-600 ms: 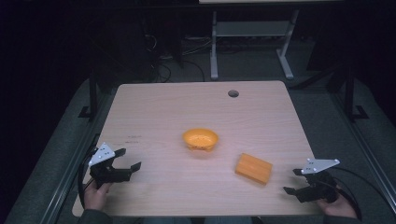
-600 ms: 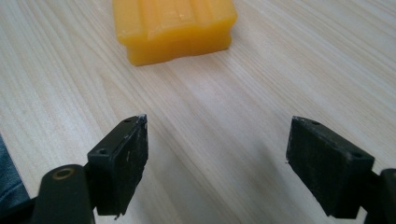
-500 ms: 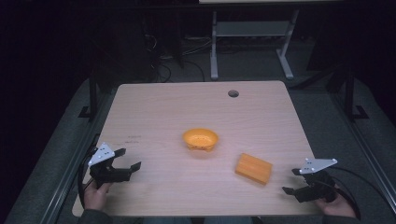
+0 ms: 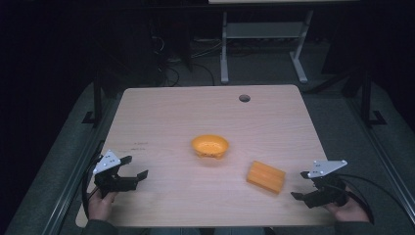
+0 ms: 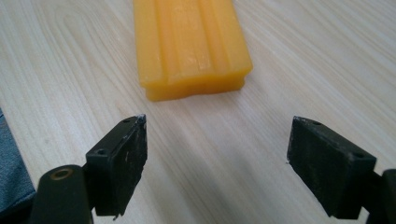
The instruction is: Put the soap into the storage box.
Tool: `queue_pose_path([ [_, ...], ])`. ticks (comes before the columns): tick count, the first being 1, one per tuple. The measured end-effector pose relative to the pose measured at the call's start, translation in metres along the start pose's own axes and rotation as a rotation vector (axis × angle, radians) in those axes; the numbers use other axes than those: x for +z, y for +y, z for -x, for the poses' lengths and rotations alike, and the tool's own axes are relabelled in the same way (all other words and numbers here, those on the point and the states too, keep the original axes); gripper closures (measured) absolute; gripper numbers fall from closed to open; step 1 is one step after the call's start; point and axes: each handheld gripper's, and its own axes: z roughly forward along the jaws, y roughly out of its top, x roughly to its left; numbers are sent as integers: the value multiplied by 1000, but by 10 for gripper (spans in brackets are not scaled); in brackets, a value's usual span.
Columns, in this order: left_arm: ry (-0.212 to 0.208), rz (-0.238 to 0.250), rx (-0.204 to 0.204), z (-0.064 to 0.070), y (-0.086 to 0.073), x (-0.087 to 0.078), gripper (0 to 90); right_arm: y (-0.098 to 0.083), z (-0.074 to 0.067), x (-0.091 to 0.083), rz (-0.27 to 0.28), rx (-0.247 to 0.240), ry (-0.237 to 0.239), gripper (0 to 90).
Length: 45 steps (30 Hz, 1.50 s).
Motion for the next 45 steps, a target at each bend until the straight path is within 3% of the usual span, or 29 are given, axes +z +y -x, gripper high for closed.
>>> queue_pose_path([
  [25,-6,0,9,0,0,0,141,43,-1,3,-36,-84,22,191],
  [45,-12,17,-9,1,1,0,141,78,-4,19,-69,-146,53,192],
])
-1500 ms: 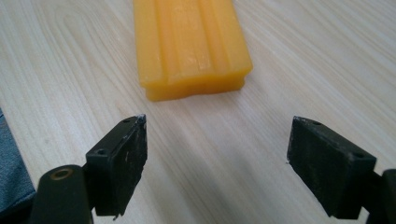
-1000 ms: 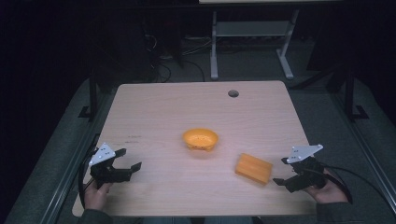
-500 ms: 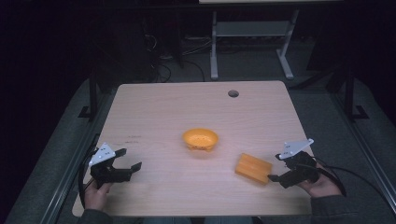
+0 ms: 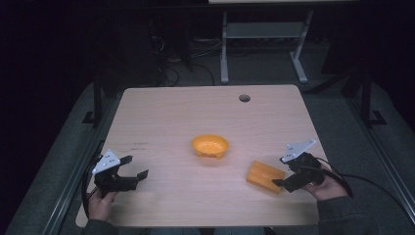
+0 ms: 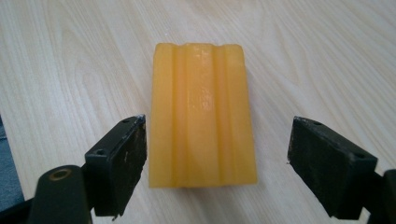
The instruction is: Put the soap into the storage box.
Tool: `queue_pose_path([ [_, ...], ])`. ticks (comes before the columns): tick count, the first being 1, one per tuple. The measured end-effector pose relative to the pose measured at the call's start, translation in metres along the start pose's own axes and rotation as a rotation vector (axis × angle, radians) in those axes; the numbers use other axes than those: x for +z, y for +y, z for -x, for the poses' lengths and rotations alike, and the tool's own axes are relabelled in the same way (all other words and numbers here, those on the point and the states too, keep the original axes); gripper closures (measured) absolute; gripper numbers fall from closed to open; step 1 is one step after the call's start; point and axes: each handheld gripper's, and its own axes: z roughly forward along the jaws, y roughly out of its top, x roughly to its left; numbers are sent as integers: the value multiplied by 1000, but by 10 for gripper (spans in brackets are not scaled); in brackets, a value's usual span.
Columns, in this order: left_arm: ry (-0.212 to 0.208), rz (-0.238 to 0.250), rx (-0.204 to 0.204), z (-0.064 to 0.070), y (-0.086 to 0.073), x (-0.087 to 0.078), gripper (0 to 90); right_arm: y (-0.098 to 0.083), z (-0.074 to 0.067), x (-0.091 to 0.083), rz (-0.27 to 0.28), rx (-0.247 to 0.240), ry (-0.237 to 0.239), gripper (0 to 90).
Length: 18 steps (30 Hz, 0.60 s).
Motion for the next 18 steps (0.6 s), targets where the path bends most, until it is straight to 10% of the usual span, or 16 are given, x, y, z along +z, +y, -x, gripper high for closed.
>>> queue_pose_path([
  [18,-2,-2,4,0,0,-1,141,10,-1,31,-42,2,40,183],
])
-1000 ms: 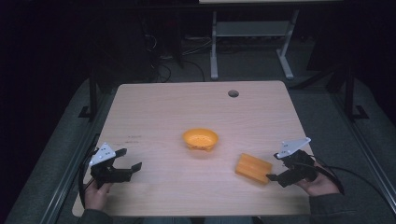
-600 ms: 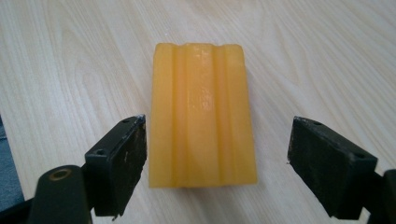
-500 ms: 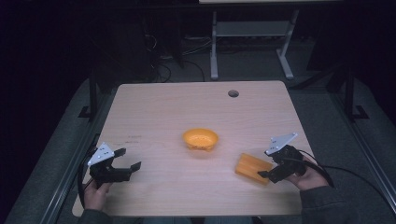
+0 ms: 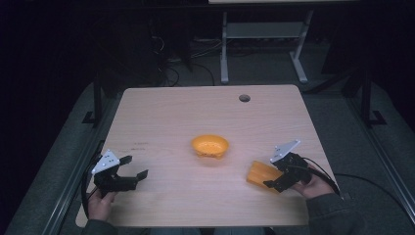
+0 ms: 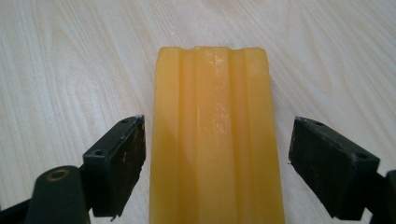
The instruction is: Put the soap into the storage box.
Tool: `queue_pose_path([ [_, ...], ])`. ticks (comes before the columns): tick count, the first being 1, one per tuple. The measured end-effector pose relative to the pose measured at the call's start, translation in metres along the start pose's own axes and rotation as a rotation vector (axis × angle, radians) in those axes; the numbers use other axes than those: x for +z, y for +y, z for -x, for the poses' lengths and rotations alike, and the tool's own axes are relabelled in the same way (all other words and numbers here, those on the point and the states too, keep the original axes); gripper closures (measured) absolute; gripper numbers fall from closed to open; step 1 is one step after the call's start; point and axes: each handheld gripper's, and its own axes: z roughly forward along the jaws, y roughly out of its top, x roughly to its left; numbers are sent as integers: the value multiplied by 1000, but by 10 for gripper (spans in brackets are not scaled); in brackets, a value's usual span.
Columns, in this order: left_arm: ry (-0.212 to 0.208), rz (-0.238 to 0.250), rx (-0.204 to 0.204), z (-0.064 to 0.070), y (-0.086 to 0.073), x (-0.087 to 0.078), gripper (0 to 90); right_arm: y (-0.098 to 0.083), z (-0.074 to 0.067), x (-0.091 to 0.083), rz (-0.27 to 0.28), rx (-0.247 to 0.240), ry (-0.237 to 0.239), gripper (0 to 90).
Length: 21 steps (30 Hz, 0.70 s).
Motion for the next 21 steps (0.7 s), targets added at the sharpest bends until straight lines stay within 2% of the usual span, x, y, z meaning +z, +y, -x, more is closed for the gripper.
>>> queue_pose_path([
  [2,0,1,-1,0,0,0,141,0,1,1,-7,-12,0,182],
  [5,0,1,-3,0,0,0,141,1,1,5,-16,-4,0,175],
  [6,0,4,-8,0,0,0,141,1,1,8,-13,4,7,148],
  [8,1,5,-10,0,0,0,141,2,0,10,-17,5,18,150],
  [13,0,3,-9,0,0,0,141,2,0,16,-32,2,9,150],
  [21,1,5,-9,0,0,0,141,5,0,23,-55,-6,21,149],
])
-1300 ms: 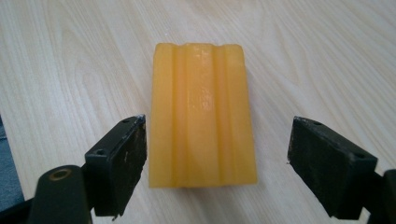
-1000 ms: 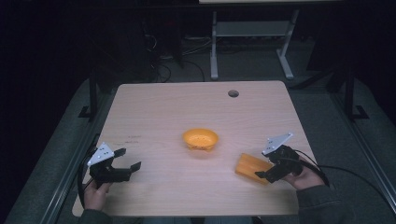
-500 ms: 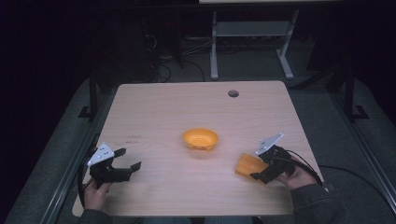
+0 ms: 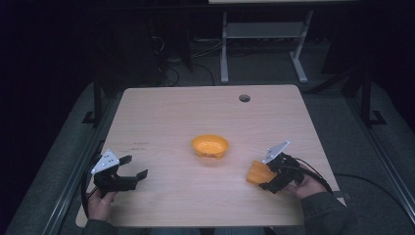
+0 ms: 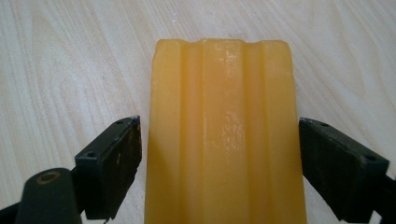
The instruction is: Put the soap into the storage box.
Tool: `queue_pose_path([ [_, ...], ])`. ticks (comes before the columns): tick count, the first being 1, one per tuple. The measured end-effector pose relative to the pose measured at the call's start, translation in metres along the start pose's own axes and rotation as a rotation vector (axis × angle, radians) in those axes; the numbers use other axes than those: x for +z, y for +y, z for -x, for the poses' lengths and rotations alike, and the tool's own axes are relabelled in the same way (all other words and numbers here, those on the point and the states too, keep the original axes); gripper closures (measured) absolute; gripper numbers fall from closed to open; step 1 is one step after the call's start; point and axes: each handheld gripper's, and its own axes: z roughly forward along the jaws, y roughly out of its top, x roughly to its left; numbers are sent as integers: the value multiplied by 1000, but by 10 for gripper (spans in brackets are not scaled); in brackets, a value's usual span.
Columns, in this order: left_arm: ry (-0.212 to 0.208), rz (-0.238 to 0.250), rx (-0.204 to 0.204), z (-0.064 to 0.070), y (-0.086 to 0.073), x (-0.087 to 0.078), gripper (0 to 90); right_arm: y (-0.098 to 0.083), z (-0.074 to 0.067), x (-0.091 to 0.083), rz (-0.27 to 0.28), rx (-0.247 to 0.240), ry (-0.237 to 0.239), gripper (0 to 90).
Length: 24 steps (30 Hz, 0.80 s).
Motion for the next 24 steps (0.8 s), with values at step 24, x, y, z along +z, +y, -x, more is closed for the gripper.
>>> queue_pose_path([
  [24,3,2,1,-1,0,-1,141,4,1,17,-59,-2,-2,179],
])
